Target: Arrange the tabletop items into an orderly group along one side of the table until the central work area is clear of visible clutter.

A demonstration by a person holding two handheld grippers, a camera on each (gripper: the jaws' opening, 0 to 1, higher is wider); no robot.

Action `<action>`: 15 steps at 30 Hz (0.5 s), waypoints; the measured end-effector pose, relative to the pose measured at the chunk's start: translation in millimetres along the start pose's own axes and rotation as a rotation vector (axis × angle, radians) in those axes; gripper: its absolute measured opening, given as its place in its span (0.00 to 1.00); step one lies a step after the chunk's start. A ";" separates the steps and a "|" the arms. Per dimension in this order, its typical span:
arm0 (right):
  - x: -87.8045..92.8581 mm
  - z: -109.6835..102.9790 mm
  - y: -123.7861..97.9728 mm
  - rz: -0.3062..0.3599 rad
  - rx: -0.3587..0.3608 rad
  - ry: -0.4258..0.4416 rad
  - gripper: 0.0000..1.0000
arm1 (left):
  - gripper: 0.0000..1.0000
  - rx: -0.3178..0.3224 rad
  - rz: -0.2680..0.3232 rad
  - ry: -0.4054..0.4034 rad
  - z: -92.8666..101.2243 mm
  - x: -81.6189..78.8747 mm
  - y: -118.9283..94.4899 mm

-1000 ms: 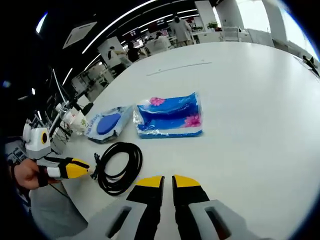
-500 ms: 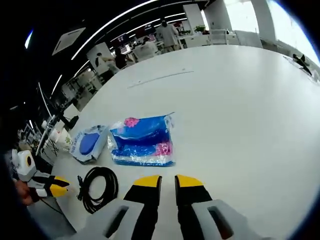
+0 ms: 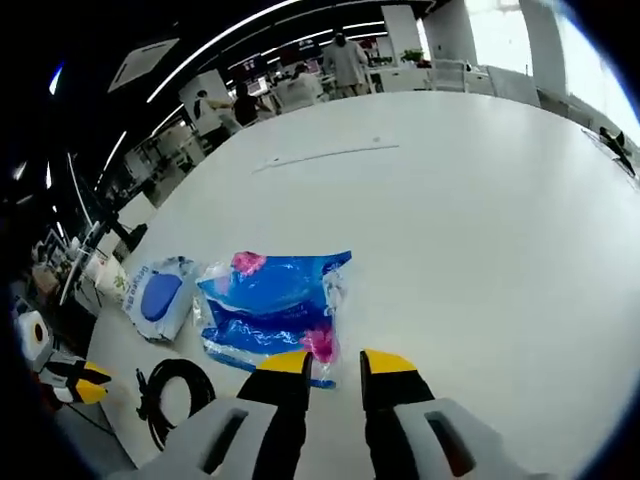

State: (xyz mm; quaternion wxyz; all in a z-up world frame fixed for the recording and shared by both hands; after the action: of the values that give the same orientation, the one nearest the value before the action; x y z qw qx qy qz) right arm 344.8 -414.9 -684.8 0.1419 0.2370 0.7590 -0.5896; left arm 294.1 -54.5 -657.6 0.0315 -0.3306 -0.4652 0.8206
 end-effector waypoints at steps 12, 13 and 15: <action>-5.7 2.9 11.1 -0.020 -0.022 -0.028 0.07 | 0.22 -0.024 0.009 0.046 3.2 -1.4 -12.5; -5.2 1.8 11.8 -0.023 -0.026 -0.033 0.06 | 0.23 -0.026 0.011 0.045 2.6 -1.2 -14.0; -3.9 0.5 12.6 -0.027 -0.030 -0.046 0.05 | 0.22 -0.028 0.015 0.038 1.3 -1.0 -15.9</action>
State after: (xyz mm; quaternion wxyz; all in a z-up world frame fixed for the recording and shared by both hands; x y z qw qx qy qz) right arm 354.8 -413.7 -693.4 0.1546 0.2109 0.7674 -0.5855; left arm 290.0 -46.8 -644.1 0.0293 -0.3500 -0.4735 0.8077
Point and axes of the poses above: the point that each gripper's makers call its tool centre point, and the gripper's own axes: y roughly forward along the fingers, z roughly to its right, x roughly out of its underside, the point moved 9 cm from there along -y, roughly backward along the fingers, and after that the axes turned 9 degrees about -z, right-handed, at the moved point
